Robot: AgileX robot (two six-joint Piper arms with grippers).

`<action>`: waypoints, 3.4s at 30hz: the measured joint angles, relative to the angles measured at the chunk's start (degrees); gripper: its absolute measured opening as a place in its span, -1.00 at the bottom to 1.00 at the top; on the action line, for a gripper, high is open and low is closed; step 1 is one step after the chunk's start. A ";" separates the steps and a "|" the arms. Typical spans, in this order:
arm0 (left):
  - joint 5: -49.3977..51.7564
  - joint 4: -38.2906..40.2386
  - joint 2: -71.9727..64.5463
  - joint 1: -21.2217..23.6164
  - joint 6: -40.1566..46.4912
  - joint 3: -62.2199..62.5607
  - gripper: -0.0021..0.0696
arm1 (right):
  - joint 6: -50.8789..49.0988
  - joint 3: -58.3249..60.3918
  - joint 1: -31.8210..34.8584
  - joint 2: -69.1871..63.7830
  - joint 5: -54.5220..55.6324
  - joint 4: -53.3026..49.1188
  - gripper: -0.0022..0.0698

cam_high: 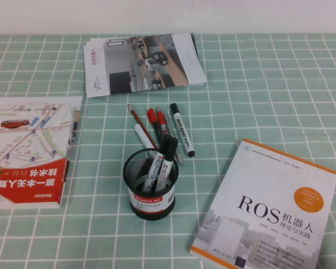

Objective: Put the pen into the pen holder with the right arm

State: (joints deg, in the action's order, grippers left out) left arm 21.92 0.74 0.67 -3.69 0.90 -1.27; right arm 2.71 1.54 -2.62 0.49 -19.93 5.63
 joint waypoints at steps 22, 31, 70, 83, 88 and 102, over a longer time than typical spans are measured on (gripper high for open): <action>0.00 0.00 0.00 0.00 0.00 0.00 -0.95 | 0.00 0.00 0.00 0.00 9.07 16.17 -0.99; 0.00 0.00 0.00 0.00 0.00 0.00 -0.95 | 1.14 0.00 0.00 0.00 14.32 30.49 -0.99; 0.00 0.00 0.00 0.00 0.00 0.00 -0.95 | -4.42 -85.03 -17.75 -96.14 -34.20 8.16 -0.99; 0.00 0.00 0.00 0.00 0.00 0.00 -0.95 | -7.29 -119.59 -26.69 -125.28 -44.12 3.15 -0.99; 0.00 0.00 0.00 0.00 0.00 0.00 -0.95 | -7.29 -130.27 -27.73 -133.49 -47.53 1.46 -0.87; 0.00 0.00 0.00 0.00 0.00 0.00 -0.95 | -9.26 -138.94 -28.12 -143.58 -49.05 -2.72 -0.28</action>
State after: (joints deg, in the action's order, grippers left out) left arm 21.92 0.74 0.67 -3.69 0.90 -1.27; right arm -6.55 -137.40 -30.74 -143.09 -68.98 2.92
